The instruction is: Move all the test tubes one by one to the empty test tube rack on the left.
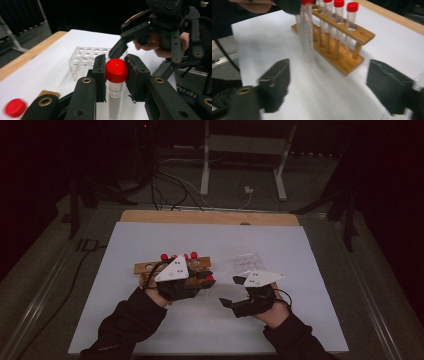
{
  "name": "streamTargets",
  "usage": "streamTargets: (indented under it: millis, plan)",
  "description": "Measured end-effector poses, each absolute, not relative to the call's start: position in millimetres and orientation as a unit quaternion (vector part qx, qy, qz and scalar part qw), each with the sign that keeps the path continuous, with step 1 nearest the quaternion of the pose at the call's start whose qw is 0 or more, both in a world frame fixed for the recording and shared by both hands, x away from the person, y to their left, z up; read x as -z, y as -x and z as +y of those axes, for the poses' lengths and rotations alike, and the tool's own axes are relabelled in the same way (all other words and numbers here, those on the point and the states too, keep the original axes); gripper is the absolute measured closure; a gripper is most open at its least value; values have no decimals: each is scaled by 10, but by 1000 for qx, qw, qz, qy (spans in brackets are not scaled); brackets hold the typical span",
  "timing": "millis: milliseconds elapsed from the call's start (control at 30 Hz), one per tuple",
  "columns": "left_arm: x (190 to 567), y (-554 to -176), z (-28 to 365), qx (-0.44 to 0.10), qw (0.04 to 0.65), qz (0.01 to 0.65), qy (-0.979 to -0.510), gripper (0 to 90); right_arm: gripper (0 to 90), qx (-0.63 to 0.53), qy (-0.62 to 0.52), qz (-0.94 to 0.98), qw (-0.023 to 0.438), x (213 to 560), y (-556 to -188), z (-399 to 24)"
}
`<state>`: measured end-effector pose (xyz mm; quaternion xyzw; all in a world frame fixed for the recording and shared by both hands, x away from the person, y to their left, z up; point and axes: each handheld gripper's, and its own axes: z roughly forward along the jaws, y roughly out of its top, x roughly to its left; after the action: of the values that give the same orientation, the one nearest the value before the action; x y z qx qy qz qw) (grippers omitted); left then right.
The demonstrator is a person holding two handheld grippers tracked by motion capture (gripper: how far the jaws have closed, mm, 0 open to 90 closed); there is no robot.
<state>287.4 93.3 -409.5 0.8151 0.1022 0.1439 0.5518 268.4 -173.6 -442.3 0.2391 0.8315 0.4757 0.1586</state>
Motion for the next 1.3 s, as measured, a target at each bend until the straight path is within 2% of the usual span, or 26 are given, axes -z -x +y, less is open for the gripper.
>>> streamTargets:
  millis: [67, 167, 700, 1300]
  plan:
    - [4056, -2869, 980, -149, 554, 105, -812, 718, 42, -476, -242, 831, 157, 4418, -2688, -1752]
    - [4003, -2863, 1058, -156, 557, 111, -808, 718, 6, -481, -246, 828, 152, 4405, -2692, -1778]
    - [3837, -2832, 1524, -195, 561, 154, -789, 718, 0, -494, -249, 818, 156, 4353, -2702, -1852]
    - [3816, -2975, 2046, -267, 540, 229, -765, 718, 0, -504, -247, 812, 163, 4312, -2694, -1892]
